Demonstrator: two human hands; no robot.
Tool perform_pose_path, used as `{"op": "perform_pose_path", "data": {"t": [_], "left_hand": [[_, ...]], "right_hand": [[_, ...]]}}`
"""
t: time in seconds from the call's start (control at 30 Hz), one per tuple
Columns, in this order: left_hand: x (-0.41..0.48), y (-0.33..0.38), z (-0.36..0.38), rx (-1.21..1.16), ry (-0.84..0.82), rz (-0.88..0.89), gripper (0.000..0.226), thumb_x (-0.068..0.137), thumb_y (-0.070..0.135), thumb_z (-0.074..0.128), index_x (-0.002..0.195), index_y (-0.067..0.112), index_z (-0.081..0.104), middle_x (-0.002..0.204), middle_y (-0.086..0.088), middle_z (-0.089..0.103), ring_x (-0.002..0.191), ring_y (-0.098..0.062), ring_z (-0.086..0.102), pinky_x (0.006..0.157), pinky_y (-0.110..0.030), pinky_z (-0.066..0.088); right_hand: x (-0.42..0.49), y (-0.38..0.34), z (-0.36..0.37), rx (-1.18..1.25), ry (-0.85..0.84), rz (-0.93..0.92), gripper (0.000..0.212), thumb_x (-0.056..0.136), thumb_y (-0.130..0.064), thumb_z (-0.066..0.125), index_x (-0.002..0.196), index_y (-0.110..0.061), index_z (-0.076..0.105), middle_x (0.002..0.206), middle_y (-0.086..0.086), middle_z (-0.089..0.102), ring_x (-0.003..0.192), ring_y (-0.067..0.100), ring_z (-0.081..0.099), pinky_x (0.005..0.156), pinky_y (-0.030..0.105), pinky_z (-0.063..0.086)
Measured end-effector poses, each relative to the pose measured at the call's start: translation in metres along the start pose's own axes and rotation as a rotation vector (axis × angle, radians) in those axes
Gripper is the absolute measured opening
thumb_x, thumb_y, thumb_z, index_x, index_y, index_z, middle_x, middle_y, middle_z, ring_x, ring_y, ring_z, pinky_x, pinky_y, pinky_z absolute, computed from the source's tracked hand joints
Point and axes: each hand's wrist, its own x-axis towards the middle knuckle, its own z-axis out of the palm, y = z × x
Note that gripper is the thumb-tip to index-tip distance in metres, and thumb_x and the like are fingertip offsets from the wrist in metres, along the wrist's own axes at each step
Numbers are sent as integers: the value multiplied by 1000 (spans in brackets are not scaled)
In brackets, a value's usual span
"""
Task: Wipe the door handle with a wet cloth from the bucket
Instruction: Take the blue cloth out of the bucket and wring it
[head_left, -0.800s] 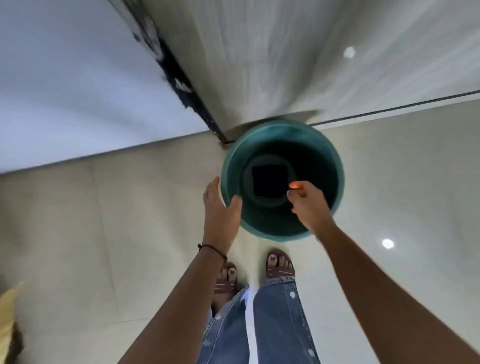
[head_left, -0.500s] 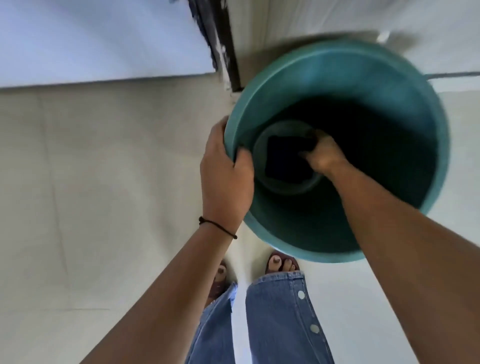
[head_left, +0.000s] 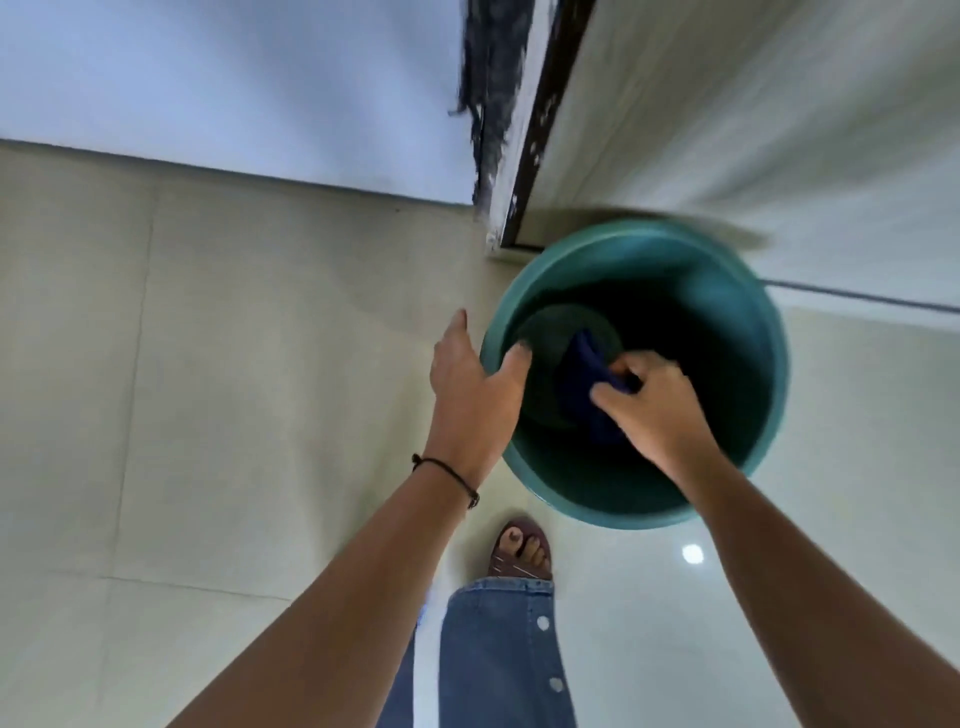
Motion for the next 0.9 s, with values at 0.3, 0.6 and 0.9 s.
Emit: {"op": "perform_pose_path", "data": {"t": [0.3,0.6,0.9], "left_hand": [[-188,119,-109,-285,-206,36,39,84,28,66,118,10,63,102,-3,72,81,-2,67,70,-13,51],[-397,221,-262,-218,28,383,5,82,15,71,84,20,71,75,6,73,69,-6,65,65,-16,52],[-500,224,-392,-333,426,569,15,88,14,67,83,28,69,68,-6,70,57,-12,63,55,-26,52]], "right_hand": [[-240,-168,-150,715,-93,-89,9,74,-21,61,80,-20,68,74,1,69,66,6,60,59,15,50],[-414,-313,-238,707,-51,-279,19,87,-7,66,91,-25,67,89,-7,73,84,4,67,70,13,53],[-527,-465,-172,1018,-329,-183,21,97,-24,55,111,-17,67,113,6,73,110,22,67,91,36,56]]}}
